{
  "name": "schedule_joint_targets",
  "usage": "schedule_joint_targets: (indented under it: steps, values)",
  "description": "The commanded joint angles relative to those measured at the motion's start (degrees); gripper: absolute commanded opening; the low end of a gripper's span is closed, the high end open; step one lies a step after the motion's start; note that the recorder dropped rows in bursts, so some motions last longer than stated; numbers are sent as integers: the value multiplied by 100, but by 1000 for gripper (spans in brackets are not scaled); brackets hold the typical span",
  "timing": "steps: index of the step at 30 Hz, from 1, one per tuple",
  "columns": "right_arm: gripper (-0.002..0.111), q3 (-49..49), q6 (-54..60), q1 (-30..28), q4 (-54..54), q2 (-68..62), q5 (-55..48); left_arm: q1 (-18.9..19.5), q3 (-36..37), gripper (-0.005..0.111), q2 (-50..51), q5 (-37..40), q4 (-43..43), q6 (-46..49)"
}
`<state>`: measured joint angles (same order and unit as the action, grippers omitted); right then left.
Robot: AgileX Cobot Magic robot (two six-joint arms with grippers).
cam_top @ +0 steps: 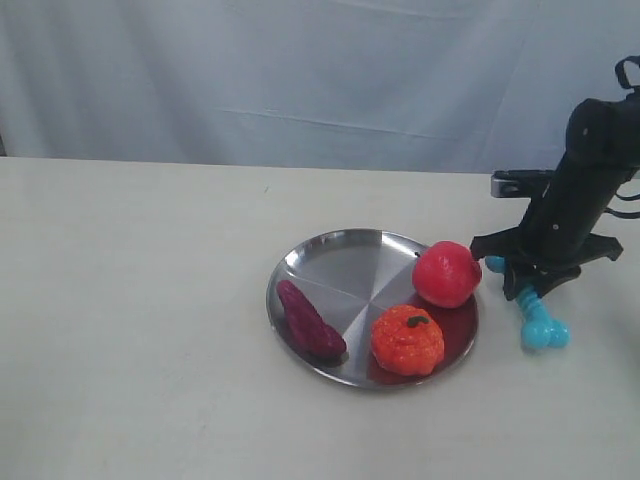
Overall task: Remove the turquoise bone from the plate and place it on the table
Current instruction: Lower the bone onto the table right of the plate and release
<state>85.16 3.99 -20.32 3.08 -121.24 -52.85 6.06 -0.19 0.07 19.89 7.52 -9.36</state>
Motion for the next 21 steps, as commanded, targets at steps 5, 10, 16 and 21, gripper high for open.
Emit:
schedule_joint_targets:
  steps: [5,10,16,21]
  values:
    - [0,-5,-44,-12,-59,-42,45,-28,19,0,-7,-6,5,-14]
    - [28,-5,-14,-12,-204,-70,45,-28,19,0,-7,-6,5,-14]
    - [49,-5,-14,-12,-204,-74,45,-28,19,0,-7,-6,5,-14]
    - [49,-5,-14,-12,-188,-74,9,-28,19,0,-7,-6,5,-14]
